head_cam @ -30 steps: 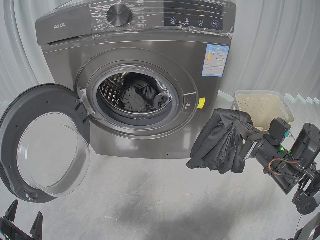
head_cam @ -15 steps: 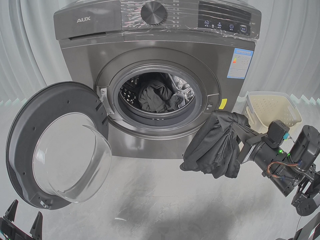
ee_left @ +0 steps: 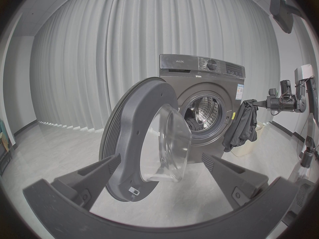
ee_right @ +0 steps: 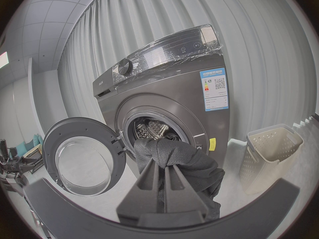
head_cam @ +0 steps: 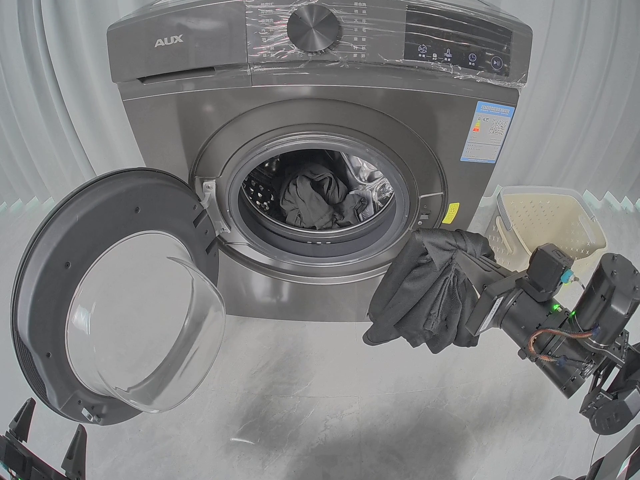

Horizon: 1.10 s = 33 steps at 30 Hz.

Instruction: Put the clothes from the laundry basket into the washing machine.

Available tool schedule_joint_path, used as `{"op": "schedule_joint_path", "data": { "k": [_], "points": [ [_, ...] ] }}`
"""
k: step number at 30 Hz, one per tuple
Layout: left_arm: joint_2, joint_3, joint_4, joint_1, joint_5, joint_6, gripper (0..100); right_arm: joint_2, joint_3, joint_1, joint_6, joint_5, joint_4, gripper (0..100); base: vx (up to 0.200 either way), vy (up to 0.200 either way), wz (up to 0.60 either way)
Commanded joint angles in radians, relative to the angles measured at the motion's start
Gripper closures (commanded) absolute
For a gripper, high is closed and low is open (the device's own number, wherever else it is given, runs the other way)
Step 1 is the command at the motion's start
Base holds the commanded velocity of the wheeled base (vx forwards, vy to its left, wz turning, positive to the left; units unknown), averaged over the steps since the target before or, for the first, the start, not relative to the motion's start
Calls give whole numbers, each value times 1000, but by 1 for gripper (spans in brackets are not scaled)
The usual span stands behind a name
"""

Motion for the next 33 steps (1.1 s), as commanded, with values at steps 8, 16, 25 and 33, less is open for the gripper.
{"op": "schedule_joint_path", "data": {
  "k": [8,16,25,33],
  "points": [
    [-17,16,-1,2,-1,25,0,79,-83,74,1,19,-6,100,0,0,0],
    [104,-232,-21,-9,-137,-17,0,188,-190,135,52,11,-29,100,0,0,0],
    [459,-212,-122,-20,-399,15,0,270,-229,147,50,20,-130,100,0,0,0],
    [776,-186,-376,-130,-438,52,0,280,-264,143,52,19,-133,100,0,0,0]
  ]
}}
